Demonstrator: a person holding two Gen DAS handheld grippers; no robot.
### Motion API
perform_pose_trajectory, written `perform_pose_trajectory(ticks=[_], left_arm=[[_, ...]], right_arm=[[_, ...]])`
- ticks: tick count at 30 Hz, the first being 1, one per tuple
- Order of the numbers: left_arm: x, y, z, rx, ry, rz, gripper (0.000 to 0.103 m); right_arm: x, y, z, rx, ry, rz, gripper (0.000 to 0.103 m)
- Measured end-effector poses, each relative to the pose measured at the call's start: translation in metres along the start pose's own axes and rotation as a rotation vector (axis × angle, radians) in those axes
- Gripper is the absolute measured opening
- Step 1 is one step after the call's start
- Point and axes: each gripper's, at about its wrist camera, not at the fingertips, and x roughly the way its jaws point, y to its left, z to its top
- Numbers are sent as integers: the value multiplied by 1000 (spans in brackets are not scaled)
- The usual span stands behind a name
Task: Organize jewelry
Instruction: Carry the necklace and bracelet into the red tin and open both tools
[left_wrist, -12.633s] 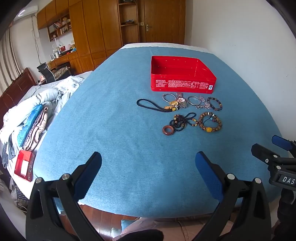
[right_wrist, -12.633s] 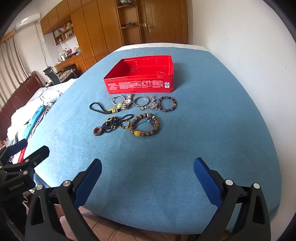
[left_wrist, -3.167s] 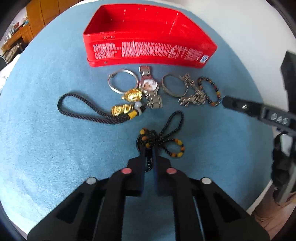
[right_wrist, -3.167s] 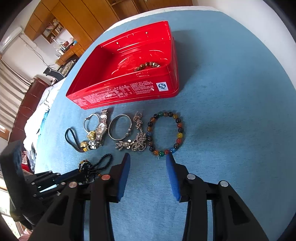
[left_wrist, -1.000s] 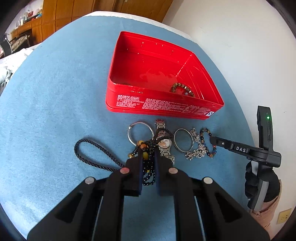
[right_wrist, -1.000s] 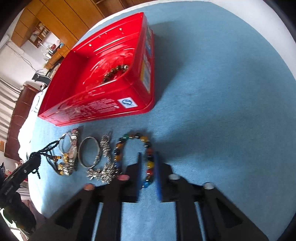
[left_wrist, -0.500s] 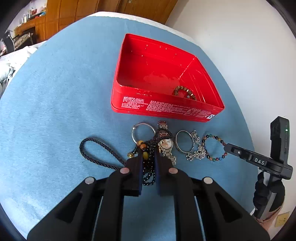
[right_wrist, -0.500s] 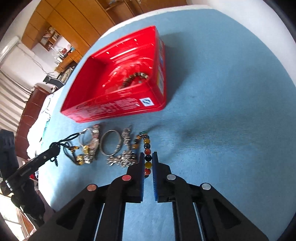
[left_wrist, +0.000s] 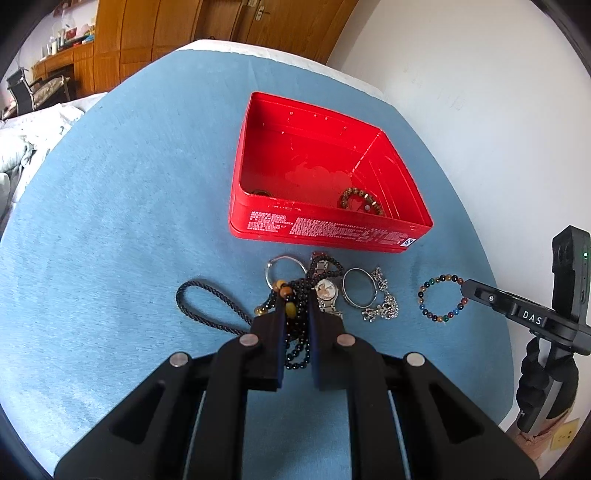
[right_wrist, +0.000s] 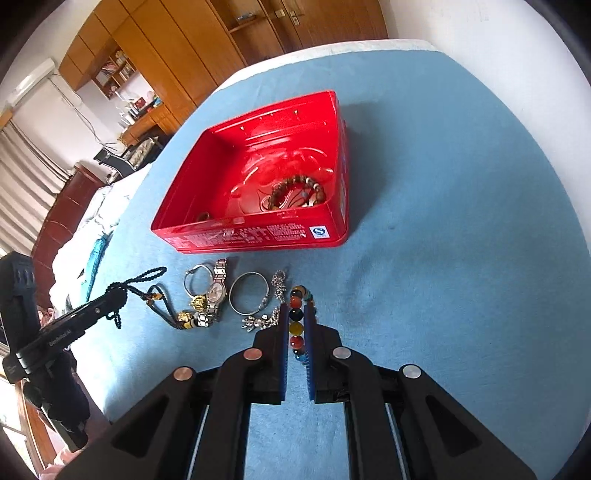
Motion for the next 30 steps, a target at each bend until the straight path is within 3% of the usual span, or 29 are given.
perform_pose_trajectory(ticks=[15, 30], left_arm=[[-21, -1, 7, 13, -10, -45, 9], [-26, -4, 14, 28, -25, -65, 9]], right_arm=[[-4, 16, 7, -40, -8, 15, 7], [18, 20, 14, -55, 19, 31, 7]])
